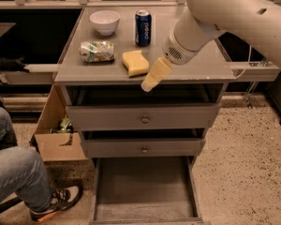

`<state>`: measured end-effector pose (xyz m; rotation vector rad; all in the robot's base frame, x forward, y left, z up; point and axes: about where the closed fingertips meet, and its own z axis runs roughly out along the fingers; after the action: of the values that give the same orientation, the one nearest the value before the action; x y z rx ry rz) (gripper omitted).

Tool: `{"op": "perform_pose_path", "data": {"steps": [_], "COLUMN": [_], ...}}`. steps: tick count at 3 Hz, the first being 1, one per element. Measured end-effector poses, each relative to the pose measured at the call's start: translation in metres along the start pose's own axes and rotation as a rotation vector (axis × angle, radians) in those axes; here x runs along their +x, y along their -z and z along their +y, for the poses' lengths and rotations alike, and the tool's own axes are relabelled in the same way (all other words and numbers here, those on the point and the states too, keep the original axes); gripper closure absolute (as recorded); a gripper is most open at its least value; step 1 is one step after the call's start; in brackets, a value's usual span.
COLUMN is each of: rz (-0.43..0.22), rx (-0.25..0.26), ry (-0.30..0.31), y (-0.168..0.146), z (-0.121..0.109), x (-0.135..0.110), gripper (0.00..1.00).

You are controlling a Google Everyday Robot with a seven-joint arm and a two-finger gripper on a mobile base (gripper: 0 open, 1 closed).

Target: Place sponge into bottom drawer

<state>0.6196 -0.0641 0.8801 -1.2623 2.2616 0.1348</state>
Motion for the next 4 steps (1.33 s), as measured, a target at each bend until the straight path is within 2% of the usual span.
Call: {"op": "perform_pose_path", "data": {"steps": [1, 3, 4], "rz": [-0.013, -0.071, -0.079], "rx": [-0.002, -0.119, -0.145], "ry": [-0.008, 0.029, 0.029], "y": [-0.001, -0.05, -0.079], "z": [0.0, -0.008, -0.016], "x": [0.0, -0.033, -0.045], "gripper": [0.0, 0.0, 0.0]}}
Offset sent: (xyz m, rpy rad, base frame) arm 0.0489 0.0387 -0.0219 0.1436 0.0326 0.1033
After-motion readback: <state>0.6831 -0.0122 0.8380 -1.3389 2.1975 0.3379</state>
